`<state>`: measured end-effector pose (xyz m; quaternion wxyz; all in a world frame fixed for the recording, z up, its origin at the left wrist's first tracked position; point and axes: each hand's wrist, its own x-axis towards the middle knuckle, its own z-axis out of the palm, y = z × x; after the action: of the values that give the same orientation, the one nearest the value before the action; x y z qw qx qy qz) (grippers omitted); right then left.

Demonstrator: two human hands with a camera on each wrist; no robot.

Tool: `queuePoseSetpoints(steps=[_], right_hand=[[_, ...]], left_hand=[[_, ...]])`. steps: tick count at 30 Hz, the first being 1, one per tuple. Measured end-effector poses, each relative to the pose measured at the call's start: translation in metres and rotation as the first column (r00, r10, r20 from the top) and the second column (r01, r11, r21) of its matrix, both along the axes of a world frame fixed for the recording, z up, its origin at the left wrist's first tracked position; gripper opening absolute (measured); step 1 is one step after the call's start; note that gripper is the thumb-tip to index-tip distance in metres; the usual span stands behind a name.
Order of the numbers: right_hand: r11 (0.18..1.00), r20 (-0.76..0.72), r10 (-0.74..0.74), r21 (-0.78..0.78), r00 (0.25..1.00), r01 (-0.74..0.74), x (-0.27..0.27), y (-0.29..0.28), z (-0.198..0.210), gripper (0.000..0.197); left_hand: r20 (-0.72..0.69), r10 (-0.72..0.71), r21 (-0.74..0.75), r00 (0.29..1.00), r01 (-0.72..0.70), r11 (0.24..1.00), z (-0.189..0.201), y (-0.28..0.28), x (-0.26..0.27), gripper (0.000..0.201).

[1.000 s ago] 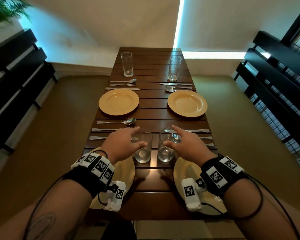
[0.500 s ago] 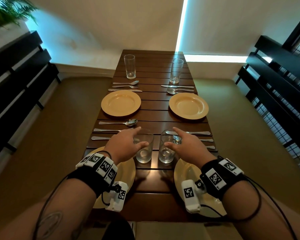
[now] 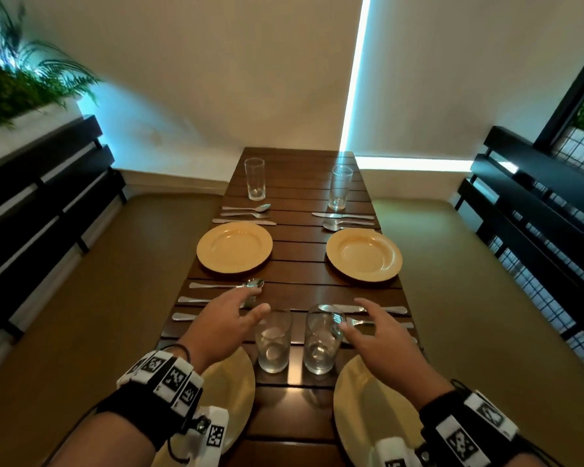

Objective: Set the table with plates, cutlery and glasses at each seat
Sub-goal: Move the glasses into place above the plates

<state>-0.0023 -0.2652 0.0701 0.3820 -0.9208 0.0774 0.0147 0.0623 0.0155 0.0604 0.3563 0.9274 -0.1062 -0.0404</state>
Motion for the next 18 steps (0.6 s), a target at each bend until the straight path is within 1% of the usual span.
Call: queuePoseSetpoints(steps=[2, 5, 8, 11, 12, 15, 18], right_hand=[[0.999, 0.013, -0.013, 0.035, 1.000, 0.013, 0.009, -0.010, 0.011, 0.057], [0.998, 0.028, -0.031, 0.063, 0.999, 0.030, 0.043, -0.023, 0.034, 0.046], [0.999, 0.040, -0.037, 0.023, 0.999, 0.036, 0.108, -0.038, 0.054, 0.041], [0.996, 0.075, -0.060, -0.055, 0.995, 0.065, 0.189, -0.050, 0.070, 0.042], [0.994, 0.093, -0.055, -0.093, 0.994, 0.064, 0.219, -0.053, 0.073, 0.046], [0.985, 0.114, -0.010, -0.172, 0.993, 0.029, 0.304, -0.058, 0.074, 0.062], [0.960, 0.082, 0.035, -0.279, 0.996, -0.010, 0.391, -0.064, 0.059, 0.095]], left_hand=[[0.014, 0.035, -0.003, 0.999, -0.035, 0.999, 0.007, 0.007, 0.012, 0.035], [0.033, 0.048, 0.069, 0.998, -0.050, 0.996, 0.024, 0.015, 0.045, 0.016], [0.065, 0.050, 0.139, 0.997, -0.059, 0.989, 0.047, 0.022, 0.103, 0.008], [0.145, 0.038, 0.215, 0.989, -0.069, 0.974, 0.065, 0.024, 0.182, 0.003], [0.162, 0.027, 0.253, 0.986, -0.068, 0.965, 0.067, 0.024, 0.213, 0.009], [0.175, -0.008, 0.329, 0.984, -0.051, 0.943, 0.064, 0.018, 0.308, 0.046], [0.130, -0.011, 0.373, 0.991, -0.039, 0.927, 0.048, 0.011, 0.398, 0.076]])
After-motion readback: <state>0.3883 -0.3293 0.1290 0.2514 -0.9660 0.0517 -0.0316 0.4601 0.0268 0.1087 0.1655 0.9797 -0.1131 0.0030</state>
